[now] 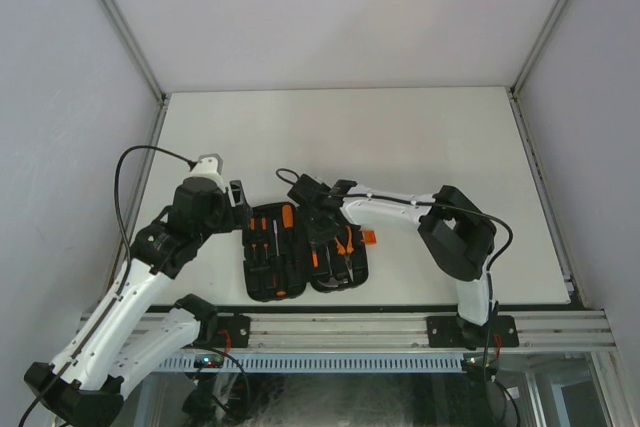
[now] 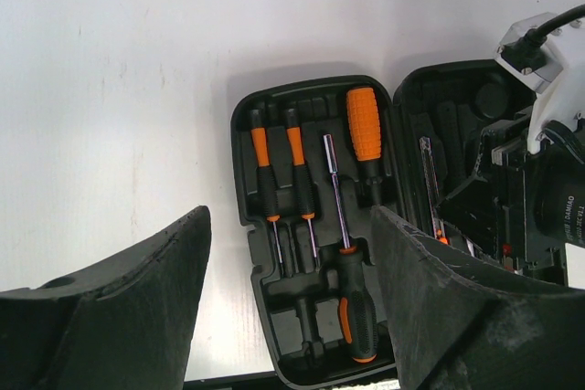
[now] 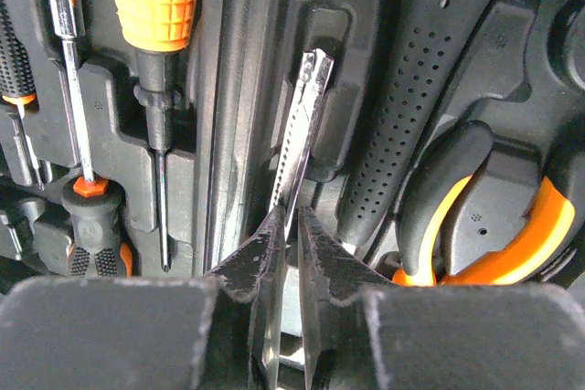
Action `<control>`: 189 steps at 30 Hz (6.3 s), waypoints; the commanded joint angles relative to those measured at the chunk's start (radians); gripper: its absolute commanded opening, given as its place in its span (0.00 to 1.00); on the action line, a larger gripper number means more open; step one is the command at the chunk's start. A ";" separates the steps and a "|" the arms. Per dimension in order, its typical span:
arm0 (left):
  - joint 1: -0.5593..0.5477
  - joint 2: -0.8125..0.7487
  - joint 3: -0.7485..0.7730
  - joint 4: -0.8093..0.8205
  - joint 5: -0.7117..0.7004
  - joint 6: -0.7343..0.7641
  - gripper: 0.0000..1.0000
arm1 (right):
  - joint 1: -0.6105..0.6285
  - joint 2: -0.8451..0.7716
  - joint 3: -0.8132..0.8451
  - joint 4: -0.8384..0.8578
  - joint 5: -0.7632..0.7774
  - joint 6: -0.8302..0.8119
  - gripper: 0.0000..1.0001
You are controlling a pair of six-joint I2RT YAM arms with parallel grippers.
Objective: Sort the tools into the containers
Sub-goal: Place the utility knife in the storage box, then close the storage box at the center of the board.
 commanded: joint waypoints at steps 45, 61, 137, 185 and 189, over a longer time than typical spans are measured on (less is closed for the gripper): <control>0.005 -0.007 0.001 0.035 0.006 0.024 0.74 | 0.044 0.300 0.025 -0.261 0.148 -0.052 0.00; 0.006 -0.010 0.000 0.037 -0.002 0.022 0.75 | 0.016 0.024 0.064 -0.150 0.068 -0.061 0.10; 0.005 -0.005 -0.389 0.435 0.152 -0.269 0.81 | -0.395 -0.825 -0.792 0.486 -0.133 0.022 0.81; -0.020 0.314 -0.359 0.545 0.296 -0.283 0.83 | -0.402 -0.851 -0.827 0.471 -0.154 0.029 0.79; -0.087 0.362 -0.336 0.578 0.302 -0.301 0.82 | -0.403 -0.880 -0.839 0.442 -0.126 0.027 0.79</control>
